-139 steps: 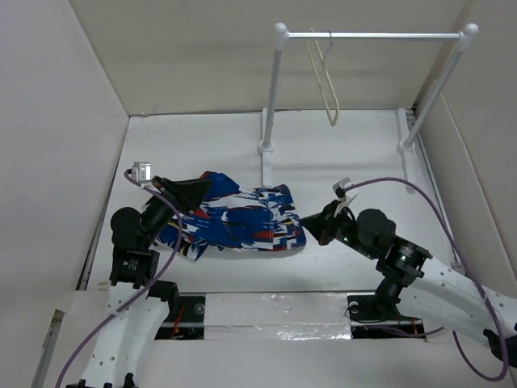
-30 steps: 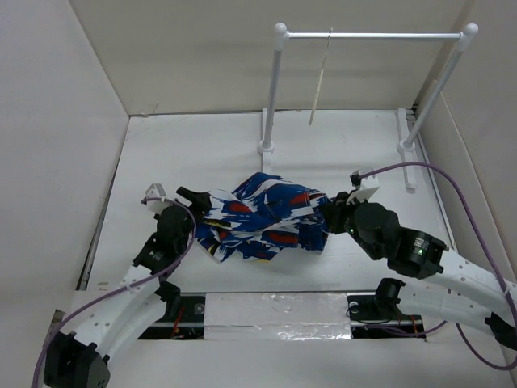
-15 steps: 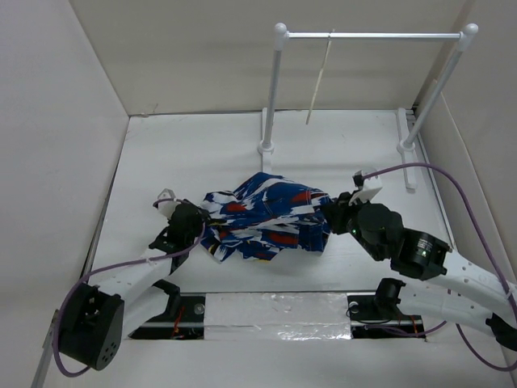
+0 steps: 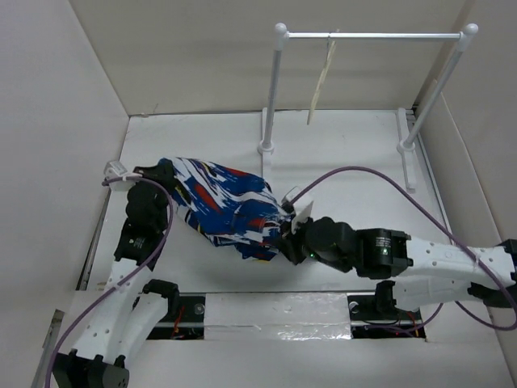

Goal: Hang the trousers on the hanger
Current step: Flatten out the trousers at the center of the board.

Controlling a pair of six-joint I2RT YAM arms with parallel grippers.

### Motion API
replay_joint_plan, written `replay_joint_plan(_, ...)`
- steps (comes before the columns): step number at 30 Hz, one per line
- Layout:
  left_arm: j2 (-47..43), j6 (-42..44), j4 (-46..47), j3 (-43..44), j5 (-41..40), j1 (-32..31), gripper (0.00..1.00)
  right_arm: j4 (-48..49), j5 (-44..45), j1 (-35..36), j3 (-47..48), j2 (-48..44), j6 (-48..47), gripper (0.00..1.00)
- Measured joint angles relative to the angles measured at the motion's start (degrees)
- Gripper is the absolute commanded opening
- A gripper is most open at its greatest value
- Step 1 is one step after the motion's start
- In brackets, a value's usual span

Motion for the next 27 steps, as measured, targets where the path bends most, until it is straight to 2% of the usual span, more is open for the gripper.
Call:
replay_joint_plan(3, -0.2, 1.6, -3.9, 8.0, -2.4, 0.1, 0.00, -1.4, 0.9, 10.6, 9.6, 3.6, -1.1, 0.00)
replay_joint_plan(6, 0.0, 4.7, -6.8, 17.0, -4.3, 0.1, 0.00, -1.3, 1.9, 17.5, 17.2, 2.5, -1.3, 0.00)
replay_joint_plan(9, 0.5, 8.3, -7.6, 24.7, -6.1, 0.1, 0.00, 0.1, 3.2, 18.8, 18.4, -3.5, -1.0, 0.00)
replay_joint_plan(13, 3.0, 12.9, -6.9, 32.1, -5.9, 0.1, 0.00, 1.0, 11.6, 17.9, 14.5, -12.4, 0.7, 0.00)
replay_joint_plan(16, 8.2, 14.2, -4.2, 33.5, -1.3, 0.0, 0.00, 0.1, 17.4, 8.8, 9.6, -18.2, 3.8, 0.00)
replay_joint_plan(19, 17.7, 14.6, -2.0, 33.4, 4.0, -1.0, 0.01, -1.3, 18.8, -2.6, 4.1, -20.5, 6.1, 0.00)
replay_joint_plan(21, 27.3, 15.8, -0.9, 34.0, 5.9, -3.7, 0.12, -2.5, 18.2, -10.6, 0.1, -21.1, 7.3, 0.00)
replay_joint_plan(22, 33.1, 16.6, -0.9, 34.9, 6.2, -5.2, 0.27, -3.1, 17.4, -15.0, -1.8, -21.1, 7.6, 0.00)
replay_joint_plan(23, 38.8, 17.6, -1.7, 36.7, 6.5, -6.4, 0.32, -3.1, 16.7, -19.9, -3.7, -20.7, 7.7, 0.00)
replay_joint_plan(24, 44.6, 18.4, -3.0, 39.1, 7.0, -7.6, 0.48, -2.9, 15.6, -24.4, -5.6, -20.2, 7.8, 0.00)
replay_joint_plan(25, 50.1, 19.3, -4.5, 41.7, 7.5, -8.7, 0.54, -2.8, 14.8, -28.5, -7.2, -19.1, 7.8, 0.00)
replay_joint_plan(27, 58.5, 20.3, -6.9, 46.2, 8.3, -10.5, 0.58, -1.0, 11.5, -37.3, -9.7, -15.5, 7.5, 0.00)
